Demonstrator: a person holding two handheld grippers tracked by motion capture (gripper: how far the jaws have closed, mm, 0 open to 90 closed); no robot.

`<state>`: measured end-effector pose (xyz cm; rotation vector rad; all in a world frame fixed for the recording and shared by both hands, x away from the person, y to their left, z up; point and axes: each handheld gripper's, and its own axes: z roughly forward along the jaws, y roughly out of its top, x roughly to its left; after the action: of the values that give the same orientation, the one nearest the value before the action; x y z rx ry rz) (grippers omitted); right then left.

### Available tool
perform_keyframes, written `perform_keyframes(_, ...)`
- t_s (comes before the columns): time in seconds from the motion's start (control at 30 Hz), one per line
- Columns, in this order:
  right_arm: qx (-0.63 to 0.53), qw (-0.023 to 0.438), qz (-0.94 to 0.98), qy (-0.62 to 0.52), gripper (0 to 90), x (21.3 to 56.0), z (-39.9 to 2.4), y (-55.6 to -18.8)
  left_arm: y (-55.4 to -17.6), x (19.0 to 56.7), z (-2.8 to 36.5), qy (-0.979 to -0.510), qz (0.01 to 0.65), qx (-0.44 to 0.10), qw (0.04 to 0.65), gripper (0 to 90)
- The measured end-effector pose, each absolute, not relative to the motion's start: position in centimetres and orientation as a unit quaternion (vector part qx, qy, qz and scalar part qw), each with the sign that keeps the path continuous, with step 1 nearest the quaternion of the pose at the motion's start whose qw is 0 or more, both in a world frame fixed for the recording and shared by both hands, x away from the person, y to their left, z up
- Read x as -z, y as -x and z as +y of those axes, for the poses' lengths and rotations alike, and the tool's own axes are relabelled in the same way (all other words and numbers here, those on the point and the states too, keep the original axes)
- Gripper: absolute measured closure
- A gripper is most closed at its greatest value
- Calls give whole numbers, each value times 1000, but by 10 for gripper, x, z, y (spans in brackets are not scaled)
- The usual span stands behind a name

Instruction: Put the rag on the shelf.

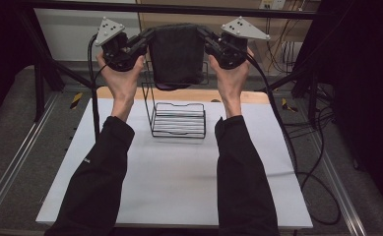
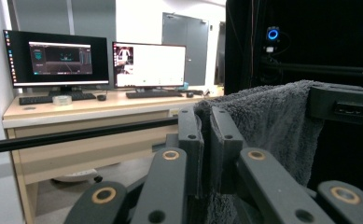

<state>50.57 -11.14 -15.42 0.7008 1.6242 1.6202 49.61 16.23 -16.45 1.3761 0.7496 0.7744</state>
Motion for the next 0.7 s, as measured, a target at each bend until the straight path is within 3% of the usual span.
perform_keyframes(0.7, -644, 368, 617, -262, 830, 129, -102, -528, -503, 135, 169, -588, 327, -352, 651, 840)
